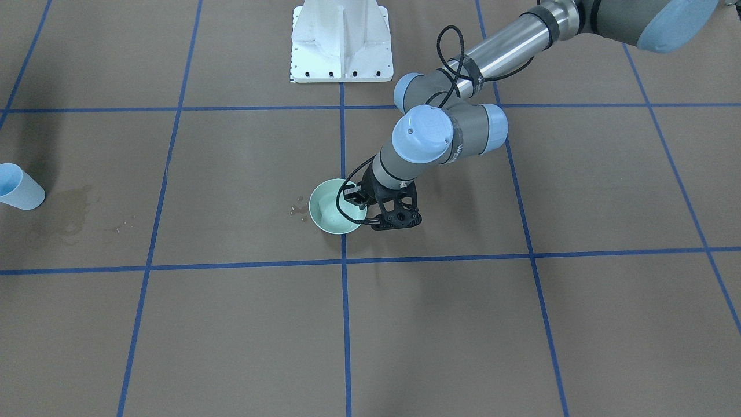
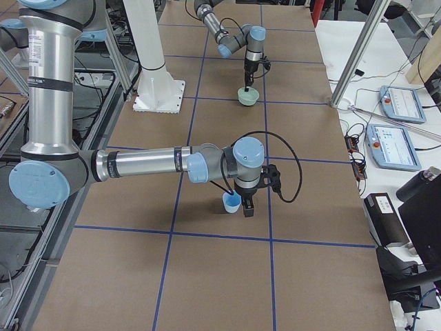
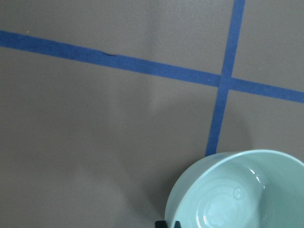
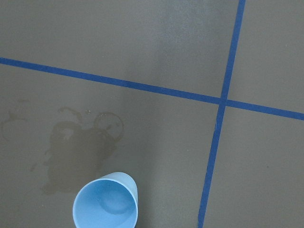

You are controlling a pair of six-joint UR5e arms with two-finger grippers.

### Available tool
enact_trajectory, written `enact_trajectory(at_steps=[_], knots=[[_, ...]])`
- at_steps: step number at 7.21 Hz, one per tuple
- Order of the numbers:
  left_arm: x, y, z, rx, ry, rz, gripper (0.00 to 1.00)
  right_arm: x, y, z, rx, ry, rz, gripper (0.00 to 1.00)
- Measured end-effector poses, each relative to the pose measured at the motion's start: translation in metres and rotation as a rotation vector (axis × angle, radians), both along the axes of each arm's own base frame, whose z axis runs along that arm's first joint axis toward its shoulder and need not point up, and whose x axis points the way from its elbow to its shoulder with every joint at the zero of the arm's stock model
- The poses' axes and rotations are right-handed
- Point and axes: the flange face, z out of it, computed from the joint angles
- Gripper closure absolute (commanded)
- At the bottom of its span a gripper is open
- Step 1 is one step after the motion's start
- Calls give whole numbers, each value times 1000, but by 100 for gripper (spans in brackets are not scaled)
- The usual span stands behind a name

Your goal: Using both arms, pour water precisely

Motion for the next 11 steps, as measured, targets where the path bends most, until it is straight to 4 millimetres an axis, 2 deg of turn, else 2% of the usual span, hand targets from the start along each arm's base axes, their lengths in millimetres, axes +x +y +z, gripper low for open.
enact_trajectory(at_steps=[6,7,8,9,11], knots=[[-3,-2,5,-6,-7,-5,100,0,0,0,1,0,0,0],[-3,-2,7,-8,-9,-5,96,0,0,0,1,0,0,0],[-3,-2,9,-9,-12,-5,53,0,0,0,1,0,0,0],[-3,-1,10,-10,-12,-4,1,0,0,0,1,0,0,0],[-3,0,9,-8,-11,-4,0,0,0,0,1,-1,0,0]])
